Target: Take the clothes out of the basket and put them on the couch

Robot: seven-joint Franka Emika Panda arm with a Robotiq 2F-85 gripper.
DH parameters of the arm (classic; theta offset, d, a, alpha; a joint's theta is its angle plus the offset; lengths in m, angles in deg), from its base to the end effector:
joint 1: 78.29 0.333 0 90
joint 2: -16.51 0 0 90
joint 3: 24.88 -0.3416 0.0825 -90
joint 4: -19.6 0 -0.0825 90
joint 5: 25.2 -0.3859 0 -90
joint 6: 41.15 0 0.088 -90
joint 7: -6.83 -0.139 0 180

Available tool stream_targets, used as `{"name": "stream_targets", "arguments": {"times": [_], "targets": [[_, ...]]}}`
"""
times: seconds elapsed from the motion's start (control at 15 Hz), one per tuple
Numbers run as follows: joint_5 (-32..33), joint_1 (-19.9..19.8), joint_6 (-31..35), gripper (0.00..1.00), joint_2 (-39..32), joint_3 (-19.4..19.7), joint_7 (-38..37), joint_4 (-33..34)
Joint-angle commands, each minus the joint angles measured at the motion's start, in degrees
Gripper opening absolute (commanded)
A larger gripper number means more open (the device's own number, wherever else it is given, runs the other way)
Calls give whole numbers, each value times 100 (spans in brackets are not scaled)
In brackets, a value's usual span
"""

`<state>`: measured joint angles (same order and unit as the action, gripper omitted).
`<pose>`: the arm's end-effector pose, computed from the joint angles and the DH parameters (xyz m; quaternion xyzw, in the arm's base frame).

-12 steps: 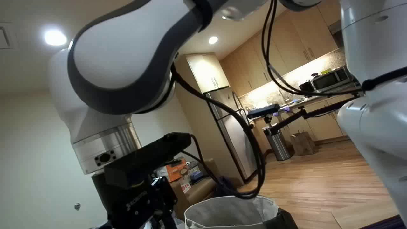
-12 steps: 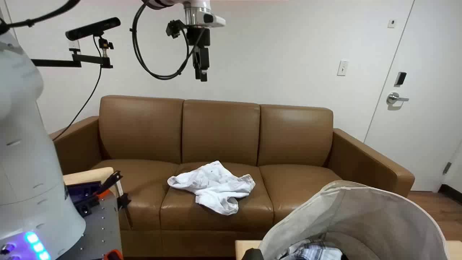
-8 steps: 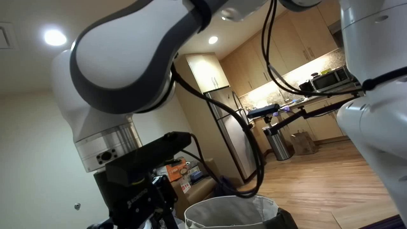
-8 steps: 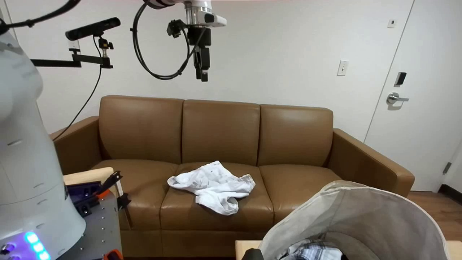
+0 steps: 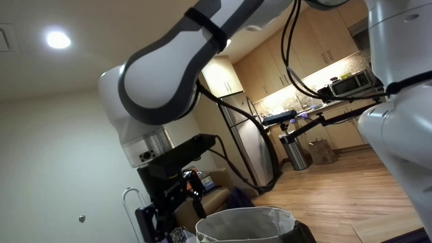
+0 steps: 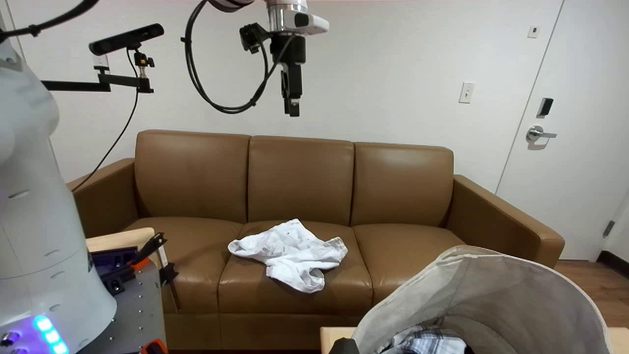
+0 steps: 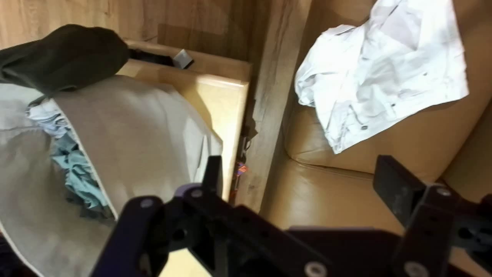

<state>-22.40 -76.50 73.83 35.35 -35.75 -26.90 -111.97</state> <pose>0.4389 0.0983 0.4721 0.9826 -0.1772 0.0358 0.0421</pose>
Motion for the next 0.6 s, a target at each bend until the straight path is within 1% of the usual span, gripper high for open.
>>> {"name": "stream_targets", "arguments": {"times": [0.0,0.13,0.33,0.4,0.47,0.53], "targets": [[909,-322,58,100,543,253,350,-609],[1379,-585,120,100,756,477,356,-957],[1730,-941,490,100,921,958,745,-1428],[1818,-1089,513,100,969,975,527,-1504],[1600,-960,287,100,757,856,523,-1206],[1619,-1046,314,100,783,914,534,-1277]]}}
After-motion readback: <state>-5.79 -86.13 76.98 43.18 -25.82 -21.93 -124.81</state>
